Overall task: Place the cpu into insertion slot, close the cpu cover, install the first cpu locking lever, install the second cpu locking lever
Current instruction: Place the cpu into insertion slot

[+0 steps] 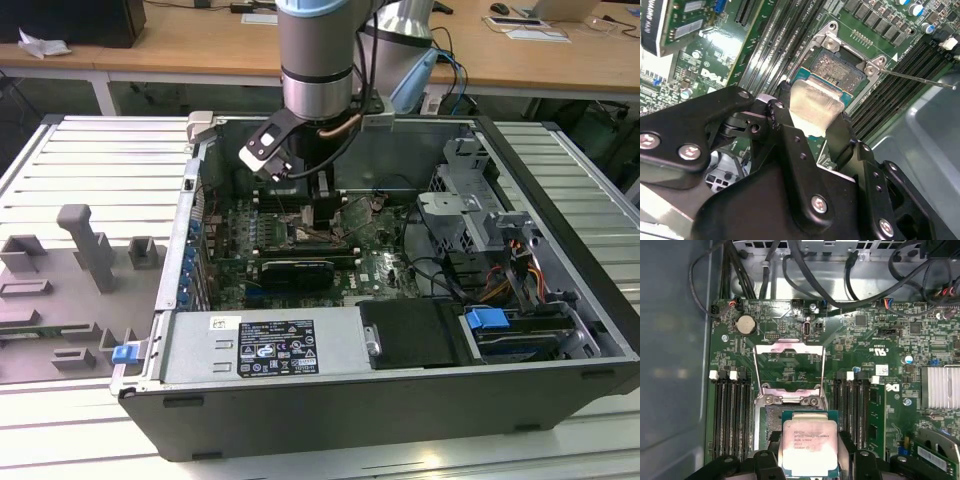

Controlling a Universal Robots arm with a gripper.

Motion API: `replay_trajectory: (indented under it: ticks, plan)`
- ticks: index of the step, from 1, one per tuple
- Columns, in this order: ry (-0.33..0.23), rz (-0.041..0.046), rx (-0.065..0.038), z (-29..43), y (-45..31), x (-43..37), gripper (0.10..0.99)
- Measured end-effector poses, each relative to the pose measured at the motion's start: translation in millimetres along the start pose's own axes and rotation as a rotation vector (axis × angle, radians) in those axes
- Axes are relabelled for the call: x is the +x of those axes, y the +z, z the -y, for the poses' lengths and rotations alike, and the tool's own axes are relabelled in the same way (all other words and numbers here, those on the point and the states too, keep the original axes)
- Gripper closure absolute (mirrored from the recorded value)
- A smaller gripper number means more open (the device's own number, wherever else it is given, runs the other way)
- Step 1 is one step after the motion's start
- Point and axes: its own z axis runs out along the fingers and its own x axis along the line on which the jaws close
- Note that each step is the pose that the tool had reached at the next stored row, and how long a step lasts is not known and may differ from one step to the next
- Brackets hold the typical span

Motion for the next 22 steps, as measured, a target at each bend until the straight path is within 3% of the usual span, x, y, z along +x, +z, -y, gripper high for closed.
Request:
replay_trajectory:
  ticks: [7, 22]
  plan:
    - [-0.005, -0.0003, 0.000, 3.5, 7.0, 4.9, 0.561]
    - [0.022, 0.0019, 0.003, 9.0, 31.4, 12.5, 0.561]
